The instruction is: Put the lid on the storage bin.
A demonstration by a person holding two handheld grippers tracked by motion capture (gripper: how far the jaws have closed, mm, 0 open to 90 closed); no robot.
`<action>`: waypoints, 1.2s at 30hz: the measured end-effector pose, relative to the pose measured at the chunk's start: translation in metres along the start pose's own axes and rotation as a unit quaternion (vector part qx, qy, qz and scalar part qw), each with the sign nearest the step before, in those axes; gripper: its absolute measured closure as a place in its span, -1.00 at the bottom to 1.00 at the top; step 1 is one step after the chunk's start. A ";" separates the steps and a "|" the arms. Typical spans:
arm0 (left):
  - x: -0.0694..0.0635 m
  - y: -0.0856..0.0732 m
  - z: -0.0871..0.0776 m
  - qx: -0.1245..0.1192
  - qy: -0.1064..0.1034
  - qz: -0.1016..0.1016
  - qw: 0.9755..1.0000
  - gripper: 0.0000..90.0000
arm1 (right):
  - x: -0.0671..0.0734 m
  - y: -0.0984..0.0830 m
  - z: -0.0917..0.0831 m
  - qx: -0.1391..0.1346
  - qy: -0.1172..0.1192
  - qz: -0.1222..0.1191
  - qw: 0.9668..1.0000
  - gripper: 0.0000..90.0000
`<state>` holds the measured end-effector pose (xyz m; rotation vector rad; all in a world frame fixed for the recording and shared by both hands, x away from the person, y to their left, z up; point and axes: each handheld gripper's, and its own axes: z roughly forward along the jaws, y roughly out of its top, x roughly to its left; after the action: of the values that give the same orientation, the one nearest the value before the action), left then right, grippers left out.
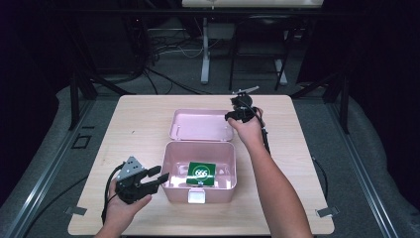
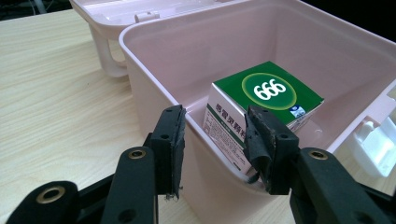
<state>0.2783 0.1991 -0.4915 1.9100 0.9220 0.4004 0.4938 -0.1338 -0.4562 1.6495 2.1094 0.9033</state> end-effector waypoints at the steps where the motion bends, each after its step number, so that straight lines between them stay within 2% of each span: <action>1: 0.000 0.000 0.000 0.000 0.000 0.002 1.000 0.29 | -0.001 0.000 0.003 0.004 -0.003 0.003 1.000 0.24; 4: 0.001 -0.001 0.000 0.004 -0.001 0.010 1.000 0.32 | -0.003 0.000 0.007 0.011 -0.012 0.008 1.000 0.32; 7: 0.002 -0.002 0.000 0.003 -0.004 0.006 1.000 0.34 | -0.006 0.000 0.011 0.019 -0.023 0.014 0.999 0.42; 11: 0.002 -0.002 0.000 0.001 -0.002 0.006 1.000 0.38 | -0.010 0.000 0.014 0.025 -0.012 0.036 0.999 0.48; 15: 0.001 -0.002 0.000 -0.002 0.001 0.006 1.000 0.41 | -0.009 0.001 0.016 0.033 -0.008 0.048 0.998 0.59; 21: 0.001 -0.003 0.000 -0.004 0.002 0.007 1.000 0.41 | -0.005 0.001 0.022 0.043 -0.019 0.046 0.998 0.65; 26: 0.002 -0.002 -0.001 0.000 0.002 0.003 1.000 0.45 | -0.004 0.001 0.026 0.051 -0.016 0.054 0.997 0.70; 30: 0.002 -0.002 -0.001 0.000 0.002 0.003 1.000 0.45 | -0.003 0.000 0.027 0.054 -0.024 0.053 0.997 0.78; 36: 0.001 -0.002 -0.001 -0.003 0.004 -0.001 1.000 0.46 | -0.004 0.001 0.024 0.051 -0.021 0.058 0.997 0.82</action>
<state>0.2781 0.2010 -0.4929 1.9033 0.9259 0.4096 0.5102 -0.1308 -0.4746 1.8418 2.0818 0.7994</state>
